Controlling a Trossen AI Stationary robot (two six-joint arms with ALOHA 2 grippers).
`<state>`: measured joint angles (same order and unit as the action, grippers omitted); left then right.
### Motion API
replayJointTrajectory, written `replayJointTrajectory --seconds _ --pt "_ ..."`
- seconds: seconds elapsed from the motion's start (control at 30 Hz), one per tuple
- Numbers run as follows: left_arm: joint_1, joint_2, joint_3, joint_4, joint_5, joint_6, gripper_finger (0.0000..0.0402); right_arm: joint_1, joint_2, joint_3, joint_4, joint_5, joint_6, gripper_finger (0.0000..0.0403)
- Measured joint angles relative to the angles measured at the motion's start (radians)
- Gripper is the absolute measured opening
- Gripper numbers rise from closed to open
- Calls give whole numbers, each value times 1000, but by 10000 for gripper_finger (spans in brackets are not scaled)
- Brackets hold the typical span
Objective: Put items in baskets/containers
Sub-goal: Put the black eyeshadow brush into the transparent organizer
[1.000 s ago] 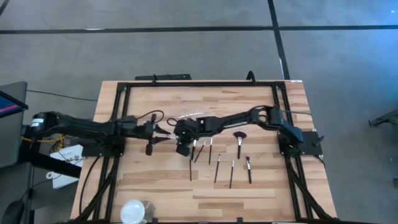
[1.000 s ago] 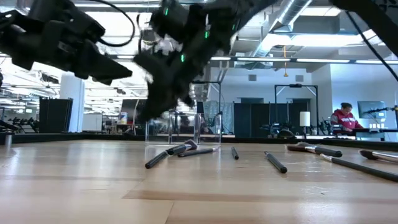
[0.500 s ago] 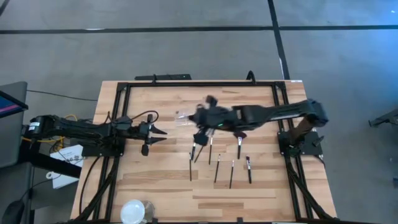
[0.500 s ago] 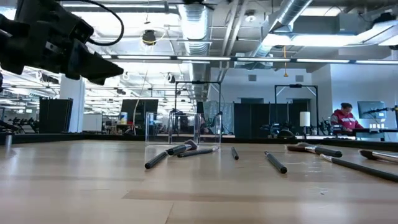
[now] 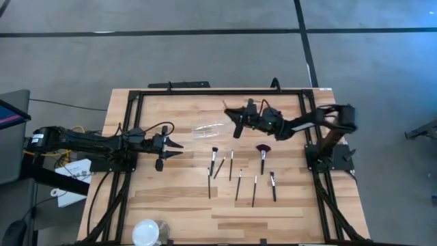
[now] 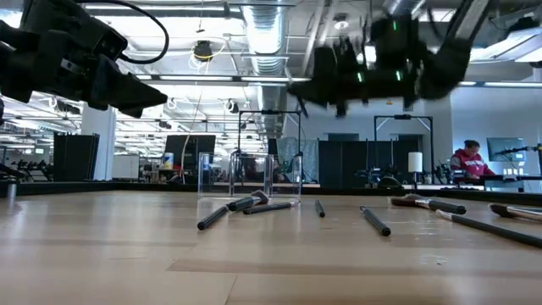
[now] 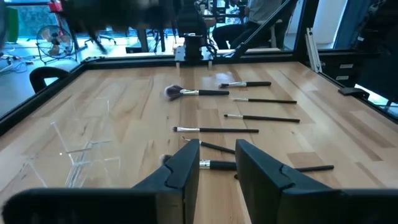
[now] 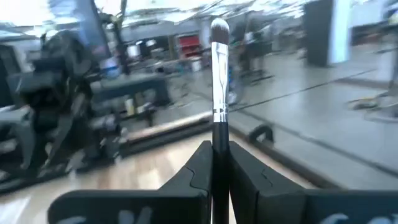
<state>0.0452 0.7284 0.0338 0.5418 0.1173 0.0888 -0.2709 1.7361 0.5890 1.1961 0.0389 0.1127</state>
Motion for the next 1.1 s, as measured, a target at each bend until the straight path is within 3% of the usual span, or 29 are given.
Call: replayJointTrajectory --seconds 0.07,0.27,0.53,0.8,0.97,1.1 --pt "2 0 0 5 0 1 102 -2 90 5 76 -58 -7 16" --pt "2 0 0 14 -1 0 102 14 304 76 378 -67 -61 20" --pt "2 0 0 16 -1 0 102 -29 407 118 358 -48 -36 15" --pt "2 0 0 16 -1 0 102 -49 409 130 343 -47 -61 25" --pt "2 0 0 16 -1 -1 102 -43 408 136 194 -47 -61 21" --pt "2 0 0 16 -1 -1 102 -37 407 154 168 -39 -64 40"
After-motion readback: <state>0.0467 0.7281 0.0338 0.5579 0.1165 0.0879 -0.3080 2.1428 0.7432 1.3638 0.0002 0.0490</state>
